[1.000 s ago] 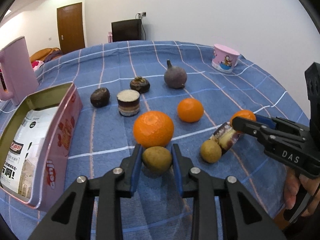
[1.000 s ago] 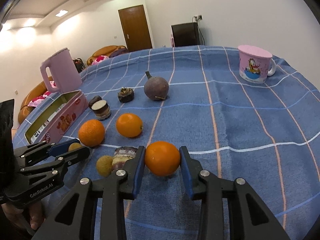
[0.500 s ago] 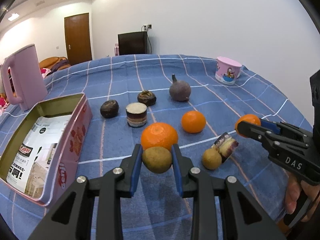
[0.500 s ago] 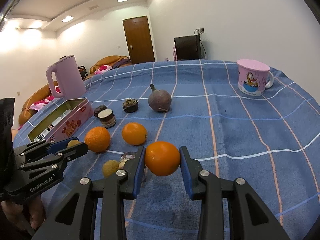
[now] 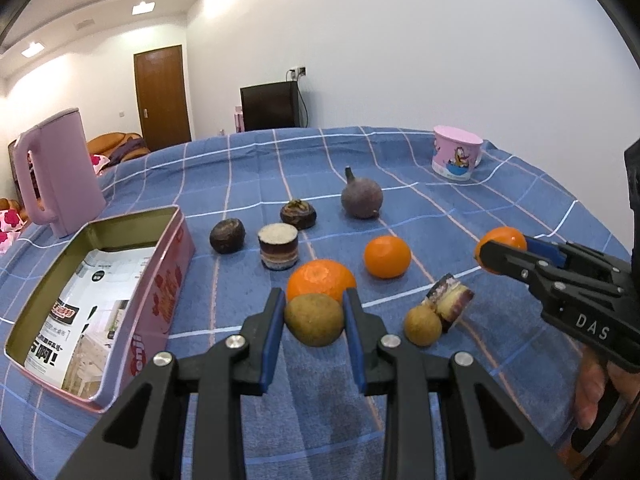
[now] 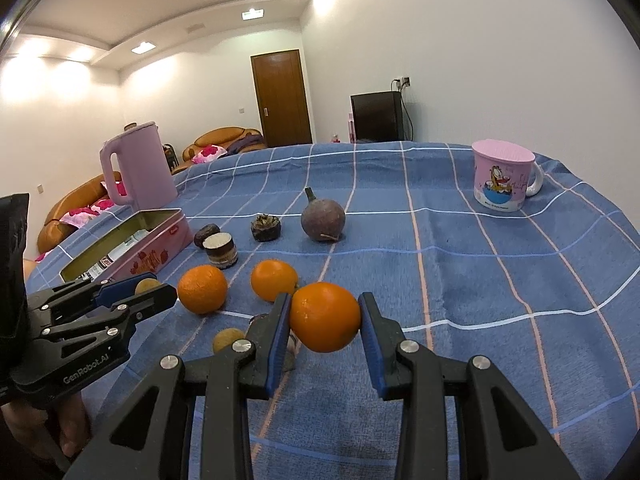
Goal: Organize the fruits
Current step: 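Lift the kiwi and orange and carry both toward the tin box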
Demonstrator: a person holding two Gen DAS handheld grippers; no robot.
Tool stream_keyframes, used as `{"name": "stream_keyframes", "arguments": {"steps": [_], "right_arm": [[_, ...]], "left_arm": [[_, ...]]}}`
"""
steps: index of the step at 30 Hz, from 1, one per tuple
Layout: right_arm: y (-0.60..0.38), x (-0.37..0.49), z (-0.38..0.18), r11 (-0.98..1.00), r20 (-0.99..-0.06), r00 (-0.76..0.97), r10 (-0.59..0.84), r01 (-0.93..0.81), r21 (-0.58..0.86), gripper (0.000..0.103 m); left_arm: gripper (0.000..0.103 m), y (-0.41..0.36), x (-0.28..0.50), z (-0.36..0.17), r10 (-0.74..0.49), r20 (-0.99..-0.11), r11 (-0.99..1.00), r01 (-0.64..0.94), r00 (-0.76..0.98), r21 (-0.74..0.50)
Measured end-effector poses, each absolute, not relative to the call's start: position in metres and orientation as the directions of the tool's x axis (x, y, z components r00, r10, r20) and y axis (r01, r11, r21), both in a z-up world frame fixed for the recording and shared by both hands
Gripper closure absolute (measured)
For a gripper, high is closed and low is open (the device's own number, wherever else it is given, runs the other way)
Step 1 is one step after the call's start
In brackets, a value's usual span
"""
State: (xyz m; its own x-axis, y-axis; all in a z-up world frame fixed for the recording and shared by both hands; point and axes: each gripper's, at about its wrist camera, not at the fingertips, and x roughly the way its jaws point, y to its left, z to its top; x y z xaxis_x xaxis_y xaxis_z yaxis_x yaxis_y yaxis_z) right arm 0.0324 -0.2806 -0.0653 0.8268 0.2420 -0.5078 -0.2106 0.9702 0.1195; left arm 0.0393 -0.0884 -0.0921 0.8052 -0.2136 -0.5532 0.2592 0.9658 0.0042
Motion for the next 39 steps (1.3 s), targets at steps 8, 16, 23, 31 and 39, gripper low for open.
{"name": "stream_keyframes", "arguments": {"steps": [8,16,23,31,39], "right_arm": [[-0.281,0.027,-0.064,0.970,-0.482,0.842,0.243,-0.214,0.115,0.067],[-0.282,0.023,-0.062,0.970,-0.454,0.857,0.241,-0.215,0.110,0.067],[-0.282,0.018,-0.060,0.970,-0.430,0.870,0.242,-0.218,0.104,0.067],[-0.283,0.012,-0.058,0.971,-0.392,0.889,0.239,-0.221,0.092,0.067],[-0.283,0.007,-0.056,0.975,-0.364,0.905,0.221,-0.208,0.076,0.067]], "left_arm": [[0.072,-0.091,0.034,-0.089,-0.201,-0.522,0.966,0.255,0.829,0.034],[0.072,-0.091,0.031,-0.088,-0.196,-0.504,0.967,0.252,0.841,0.043],[0.072,-0.091,0.028,-0.087,-0.195,-0.486,0.967,0.250,0.852,0.051],[0.072,-0.089,0.024,-0.082,-0.173,-0.451,0.971,0.227,0.875,0.069],[0.072,-0.078,0.022,-0.073,-0.145,-0.417,0.978,0.193,0.897,0.074]]}}
